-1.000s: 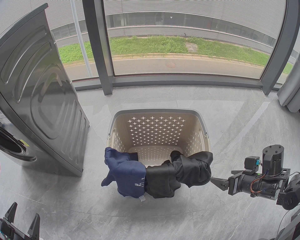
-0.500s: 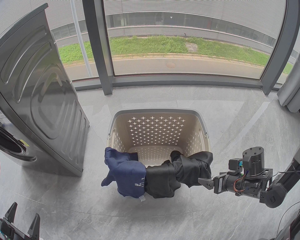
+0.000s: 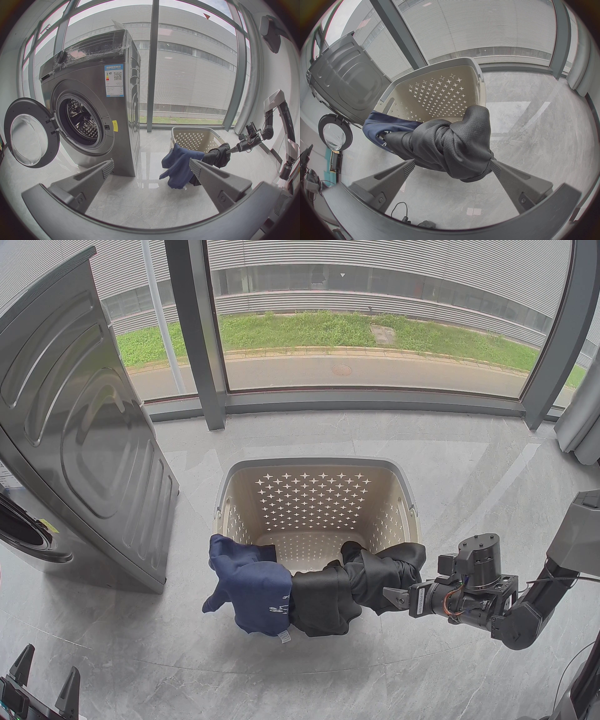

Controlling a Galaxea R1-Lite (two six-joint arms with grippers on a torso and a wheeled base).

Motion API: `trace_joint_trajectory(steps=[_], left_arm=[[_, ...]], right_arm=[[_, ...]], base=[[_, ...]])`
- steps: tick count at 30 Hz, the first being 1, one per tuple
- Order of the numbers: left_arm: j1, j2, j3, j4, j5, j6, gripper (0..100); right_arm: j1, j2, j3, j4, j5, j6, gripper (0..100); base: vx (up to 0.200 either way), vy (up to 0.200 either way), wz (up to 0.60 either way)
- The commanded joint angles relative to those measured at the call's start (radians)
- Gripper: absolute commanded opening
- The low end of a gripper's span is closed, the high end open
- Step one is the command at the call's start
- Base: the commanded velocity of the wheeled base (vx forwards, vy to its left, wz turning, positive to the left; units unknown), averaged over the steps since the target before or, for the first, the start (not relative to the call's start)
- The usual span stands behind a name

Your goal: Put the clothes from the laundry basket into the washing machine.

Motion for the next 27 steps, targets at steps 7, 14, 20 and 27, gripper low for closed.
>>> trace_joint_trajectory(steps=[7, 14, 20, 27], left_arm=[[0.0, -0.013, 0.016, 0.0, 0.001, -0.001, 100], [0.0, -0.013, 0.016, 0.0, 0.001, -0.001, 100], [0.0, -0.013, 0.016, 0.0, 0.001, -0.001, 100], [0.0, -0.013, 0.016, 0.0, 0.001, -0.001, 100]], right_arm=[[-0.028, 0.062, -0.067, 0.0, 0.0, 0.004, 100], [-0.028, 0.063, -0.074, -0.002, 0.0, 0.005, 0], [-0.019, 0.062, -0.07, -0.002, 0.001, 0.008, 0], [0.024, -0.044, 0.001, 0.002, 0.0, 0.019, 0]], base=[[0.0, 0.0, 0.0], [0.0, 0.0, 0.0], [0.0, 0.0, 0.0], [0.0, 0.0, 0.0]])
